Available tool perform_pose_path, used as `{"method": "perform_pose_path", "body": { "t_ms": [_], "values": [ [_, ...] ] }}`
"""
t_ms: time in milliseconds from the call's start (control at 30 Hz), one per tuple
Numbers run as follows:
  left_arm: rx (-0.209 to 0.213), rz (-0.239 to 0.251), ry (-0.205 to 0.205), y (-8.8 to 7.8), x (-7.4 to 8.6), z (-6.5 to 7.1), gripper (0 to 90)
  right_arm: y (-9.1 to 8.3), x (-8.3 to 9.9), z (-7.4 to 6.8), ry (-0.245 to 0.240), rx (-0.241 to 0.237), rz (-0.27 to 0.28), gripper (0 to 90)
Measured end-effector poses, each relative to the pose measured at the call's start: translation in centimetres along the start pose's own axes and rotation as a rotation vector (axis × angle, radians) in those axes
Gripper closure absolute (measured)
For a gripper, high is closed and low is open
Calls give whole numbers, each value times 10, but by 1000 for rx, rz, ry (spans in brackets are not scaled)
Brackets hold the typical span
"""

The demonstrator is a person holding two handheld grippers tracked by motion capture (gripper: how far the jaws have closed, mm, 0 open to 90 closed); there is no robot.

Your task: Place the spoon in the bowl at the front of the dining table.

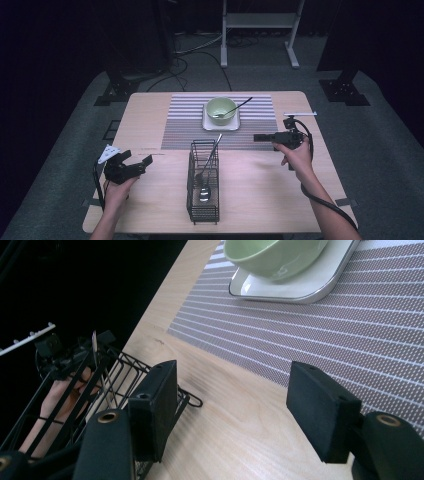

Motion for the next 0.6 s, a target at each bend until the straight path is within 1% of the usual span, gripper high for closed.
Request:
{"method": "perform_pose_path", "body": {
  "t_ms": [600],
  "values": [
    [3,0,1,0,0,0,0,-1,21,-12,-4,-44,-20,355]
  ]
}}
Point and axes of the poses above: each handheld gripper's, and its own axes: y roughly forward along the jaws, x roughly out of its underside, z roughly to its right, the point moved 7 cm from there along y, roughly forward along the jaws, and after that the axes turned 7 degrees about -y, right-handed, at the moved point
